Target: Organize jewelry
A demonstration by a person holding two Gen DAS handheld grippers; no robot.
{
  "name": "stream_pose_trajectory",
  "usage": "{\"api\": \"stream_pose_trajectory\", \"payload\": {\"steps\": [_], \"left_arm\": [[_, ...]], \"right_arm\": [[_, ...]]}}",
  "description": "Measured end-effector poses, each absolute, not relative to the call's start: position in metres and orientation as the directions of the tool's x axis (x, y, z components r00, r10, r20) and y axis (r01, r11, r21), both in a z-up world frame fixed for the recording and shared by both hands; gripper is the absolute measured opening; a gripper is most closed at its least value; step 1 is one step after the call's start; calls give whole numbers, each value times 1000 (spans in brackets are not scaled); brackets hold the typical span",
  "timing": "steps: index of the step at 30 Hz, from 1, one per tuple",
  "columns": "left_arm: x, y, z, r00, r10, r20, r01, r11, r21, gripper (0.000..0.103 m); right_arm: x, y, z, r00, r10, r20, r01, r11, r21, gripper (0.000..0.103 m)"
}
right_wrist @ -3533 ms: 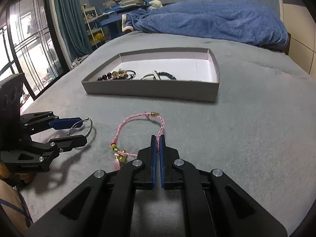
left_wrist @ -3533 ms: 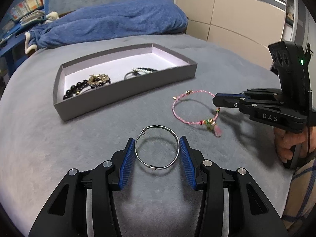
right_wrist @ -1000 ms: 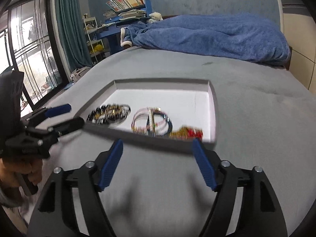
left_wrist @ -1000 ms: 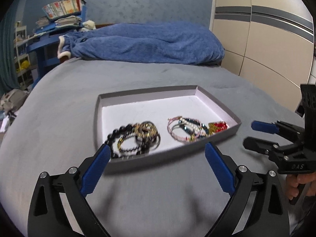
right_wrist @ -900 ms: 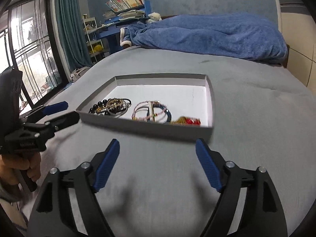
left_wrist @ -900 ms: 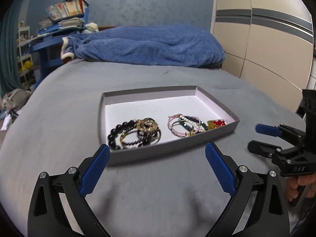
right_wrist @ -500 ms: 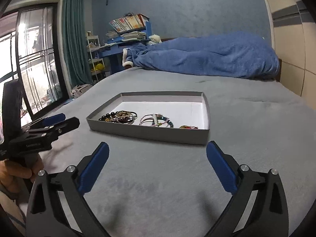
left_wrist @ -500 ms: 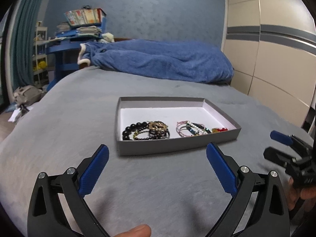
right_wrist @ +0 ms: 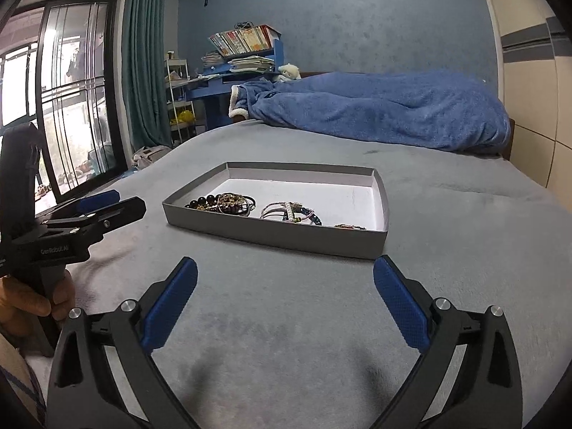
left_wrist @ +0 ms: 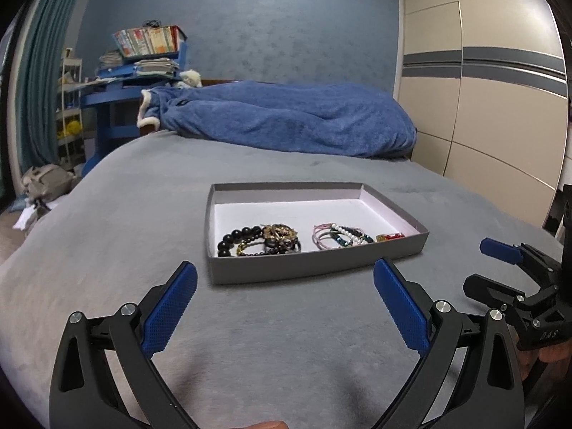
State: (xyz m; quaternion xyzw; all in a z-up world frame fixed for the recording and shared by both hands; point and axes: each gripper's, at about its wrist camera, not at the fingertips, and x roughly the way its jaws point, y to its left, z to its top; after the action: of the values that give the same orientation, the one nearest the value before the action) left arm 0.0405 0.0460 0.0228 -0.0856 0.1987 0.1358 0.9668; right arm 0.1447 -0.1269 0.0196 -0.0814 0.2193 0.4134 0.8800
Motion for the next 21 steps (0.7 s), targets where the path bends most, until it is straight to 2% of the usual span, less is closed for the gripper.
{"api": "stream_pose_trajectory", "payload": {"steps": [21], "left_arm": [[41,44,21,883,227,-411,-290,952,-97,98]], "right_arm": [[144,-128,19,564,691,-452,-762,647,40,97]]}}
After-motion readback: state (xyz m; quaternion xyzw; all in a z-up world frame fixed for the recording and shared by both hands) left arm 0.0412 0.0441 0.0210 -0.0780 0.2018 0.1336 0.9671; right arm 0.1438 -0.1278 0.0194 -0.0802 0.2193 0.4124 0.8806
